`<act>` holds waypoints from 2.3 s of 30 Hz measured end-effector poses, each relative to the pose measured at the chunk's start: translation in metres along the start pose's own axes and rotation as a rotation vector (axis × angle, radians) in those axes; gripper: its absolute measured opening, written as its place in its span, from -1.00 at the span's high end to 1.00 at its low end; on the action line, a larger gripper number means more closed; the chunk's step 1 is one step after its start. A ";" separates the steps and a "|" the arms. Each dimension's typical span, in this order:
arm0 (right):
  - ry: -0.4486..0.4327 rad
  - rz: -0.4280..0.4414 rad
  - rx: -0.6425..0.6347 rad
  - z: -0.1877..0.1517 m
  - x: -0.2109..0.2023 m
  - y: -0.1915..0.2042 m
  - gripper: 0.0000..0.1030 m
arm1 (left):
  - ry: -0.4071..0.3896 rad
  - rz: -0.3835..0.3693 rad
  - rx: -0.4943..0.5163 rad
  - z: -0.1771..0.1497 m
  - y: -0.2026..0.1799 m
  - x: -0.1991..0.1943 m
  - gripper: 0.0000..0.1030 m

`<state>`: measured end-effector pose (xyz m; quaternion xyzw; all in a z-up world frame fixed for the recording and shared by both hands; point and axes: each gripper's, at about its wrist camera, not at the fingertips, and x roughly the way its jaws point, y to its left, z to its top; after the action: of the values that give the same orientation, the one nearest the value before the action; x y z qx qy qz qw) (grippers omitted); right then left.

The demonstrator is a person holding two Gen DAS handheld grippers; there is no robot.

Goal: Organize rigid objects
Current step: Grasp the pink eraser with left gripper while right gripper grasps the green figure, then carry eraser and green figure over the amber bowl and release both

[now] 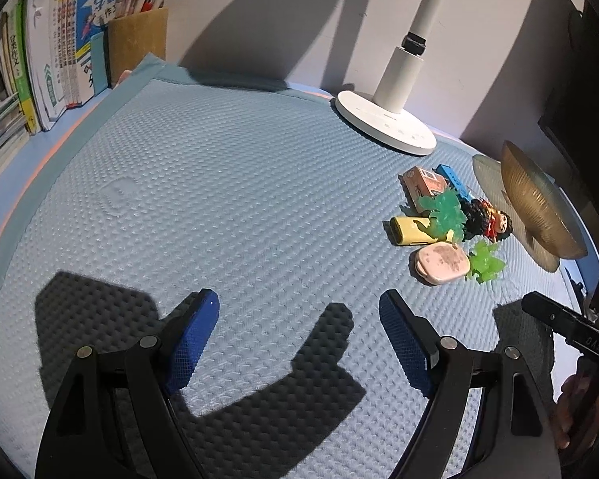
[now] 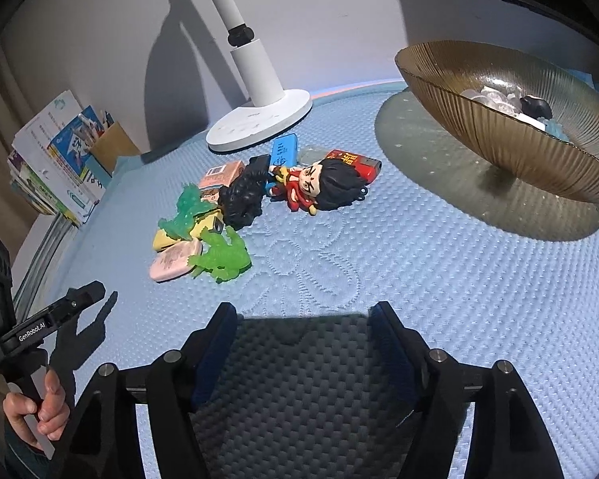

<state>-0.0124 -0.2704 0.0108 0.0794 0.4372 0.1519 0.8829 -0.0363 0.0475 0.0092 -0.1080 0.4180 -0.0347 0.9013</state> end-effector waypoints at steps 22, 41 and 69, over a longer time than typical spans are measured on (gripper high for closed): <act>0.104 0.055 -0.102 0.042 0.049 0.049 -0.31 | 0.157 -0.196 0.415 0.027 -0.101 0.053 -0.34; -0.007 -0.042 -0.118 0.011 -0.032 0.020 0.19 | 0.147 -0.250 0.345 -0.019 -0.109 0.014 0.34; -0.043 -0.114 -0.191 -0.023 -0.050 0.010 0.40 | 0.042 -0.202 0.448 -0.017 -0.157 -0.003 0.31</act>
<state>-0.0613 -0.2774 0.0368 -0.0269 0.4056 0.1409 0.9027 -0.0472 -0.1075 0.0358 0.0539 0.4057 -0.2187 0.8858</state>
